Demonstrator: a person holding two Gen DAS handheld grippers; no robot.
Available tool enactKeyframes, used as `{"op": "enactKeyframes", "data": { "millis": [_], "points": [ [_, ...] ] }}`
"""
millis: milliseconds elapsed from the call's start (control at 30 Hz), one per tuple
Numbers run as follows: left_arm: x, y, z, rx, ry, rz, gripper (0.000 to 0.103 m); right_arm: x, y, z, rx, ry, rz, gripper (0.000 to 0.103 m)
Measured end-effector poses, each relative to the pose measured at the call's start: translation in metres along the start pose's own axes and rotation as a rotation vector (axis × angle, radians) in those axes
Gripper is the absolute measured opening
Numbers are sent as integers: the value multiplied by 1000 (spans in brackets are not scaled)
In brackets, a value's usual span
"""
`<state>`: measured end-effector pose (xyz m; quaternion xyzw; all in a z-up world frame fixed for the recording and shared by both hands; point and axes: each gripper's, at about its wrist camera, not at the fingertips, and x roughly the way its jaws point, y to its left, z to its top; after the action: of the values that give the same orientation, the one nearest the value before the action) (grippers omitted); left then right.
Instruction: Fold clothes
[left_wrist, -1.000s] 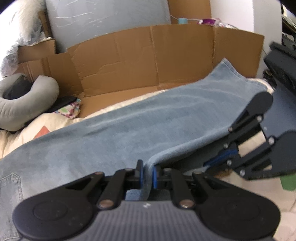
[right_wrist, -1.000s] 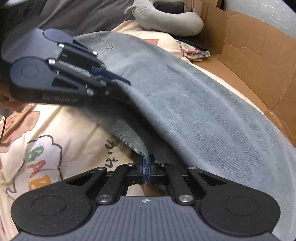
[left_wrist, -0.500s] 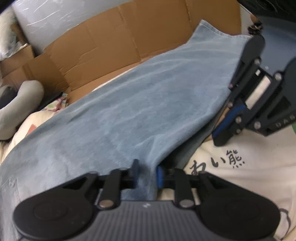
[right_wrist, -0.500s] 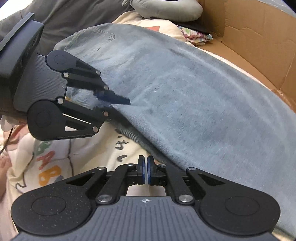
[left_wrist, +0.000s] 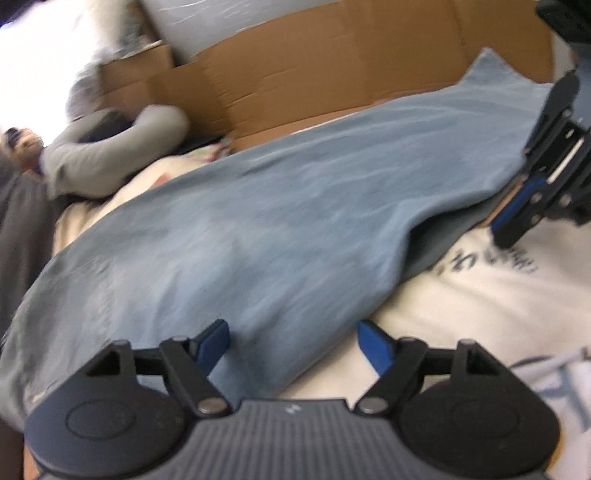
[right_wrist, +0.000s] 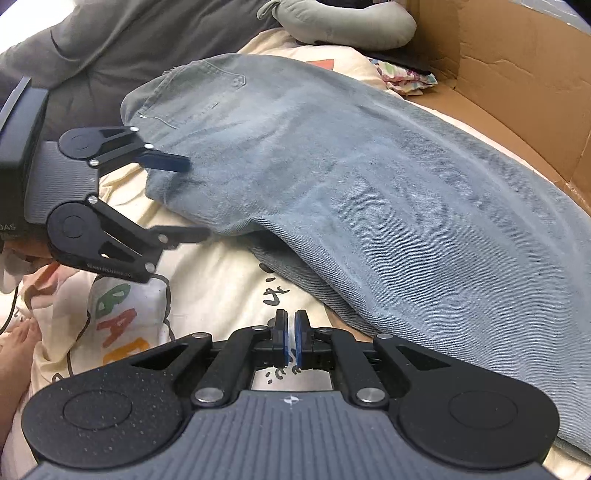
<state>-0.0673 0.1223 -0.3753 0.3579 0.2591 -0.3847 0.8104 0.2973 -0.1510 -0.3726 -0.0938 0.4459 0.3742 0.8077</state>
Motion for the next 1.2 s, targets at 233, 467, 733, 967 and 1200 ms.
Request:
{"op": "enactKeyframes", "data": {
  "millis": [233, 467, 733, 967, 1200],
  "points": [
    [-4, 9, -18, -57, 5, 92, 80, 0, 5, 7, -24, -4, 13, 3],
    [-14, 16, -33, -156, 8, 167, 80, -2, 20, 20, -126, 39, 25, 3],
    [-3, 29, -48, -289, 7, 159, 80, -5, 41, 38, -228, 89, 34, 7],
    [-1, 43, -51, -412, -37, 147, 59, 13, 76, 39, -326, 126, 34, 11],
    [-23, 73, -47, -569, -126, 96, 53, 30, 89, 52, -322, 54, -46, 30]
  ]
}}
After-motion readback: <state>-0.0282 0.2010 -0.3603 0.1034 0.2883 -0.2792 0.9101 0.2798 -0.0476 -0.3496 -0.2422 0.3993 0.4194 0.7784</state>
